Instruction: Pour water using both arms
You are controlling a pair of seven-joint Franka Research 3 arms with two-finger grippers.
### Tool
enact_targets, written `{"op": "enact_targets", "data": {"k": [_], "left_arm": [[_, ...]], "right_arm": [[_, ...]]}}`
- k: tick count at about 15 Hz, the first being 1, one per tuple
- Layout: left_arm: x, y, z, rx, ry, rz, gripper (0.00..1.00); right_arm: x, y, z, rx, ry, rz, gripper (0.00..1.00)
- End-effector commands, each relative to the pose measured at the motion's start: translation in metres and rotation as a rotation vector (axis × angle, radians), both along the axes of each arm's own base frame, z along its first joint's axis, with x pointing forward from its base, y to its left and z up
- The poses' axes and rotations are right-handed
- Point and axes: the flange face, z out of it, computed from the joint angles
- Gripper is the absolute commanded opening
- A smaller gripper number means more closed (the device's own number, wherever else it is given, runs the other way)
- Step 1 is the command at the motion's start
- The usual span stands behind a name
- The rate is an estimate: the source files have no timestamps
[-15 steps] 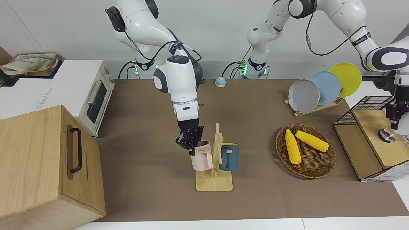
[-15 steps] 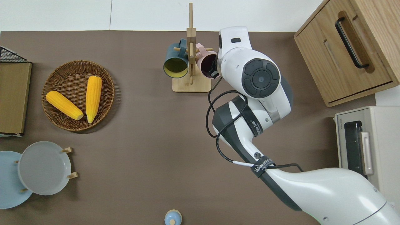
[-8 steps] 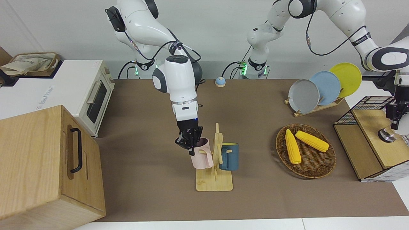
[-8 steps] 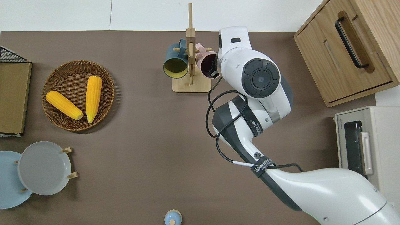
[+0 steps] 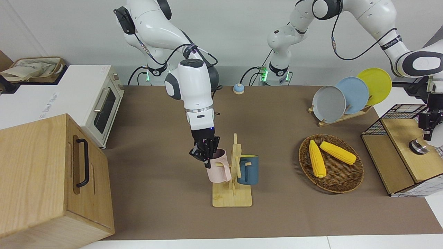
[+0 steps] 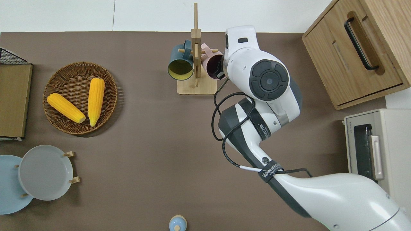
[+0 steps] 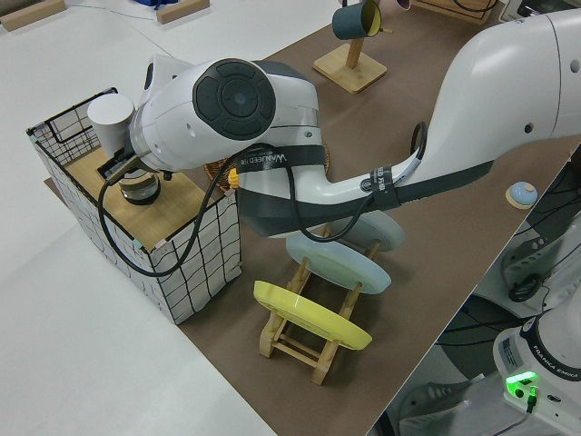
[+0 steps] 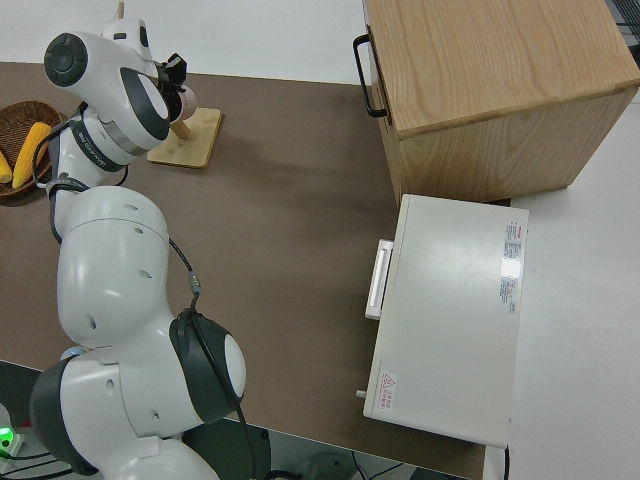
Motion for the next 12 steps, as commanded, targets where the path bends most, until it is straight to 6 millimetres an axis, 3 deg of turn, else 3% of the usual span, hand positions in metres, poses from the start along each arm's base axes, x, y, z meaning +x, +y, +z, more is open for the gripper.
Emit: {"op": "enact_targets", "data": {"k": [1, 7, 12], "left_arm": [[0.004, -0.002, 0.023, 0.004, -0.036, 0.008, 0.00], [0.004, -0.004, 0.050, 0.051, -0.021, 0.024, 0.00], [0.001, -0.023, 0.082, 0.044, 0.025, 0.023, 0.00]], "right_arm": [[0.000, -0.004, 0.011, -0.003, -0.010, 0.007, 0.044], [0.000, -0.007, 0.010, -0.004, -0.007, 0.004, 0.046], [0.000, -0.013, 0.010, -0.010, 0.000, -0.003, 0.046]]}}
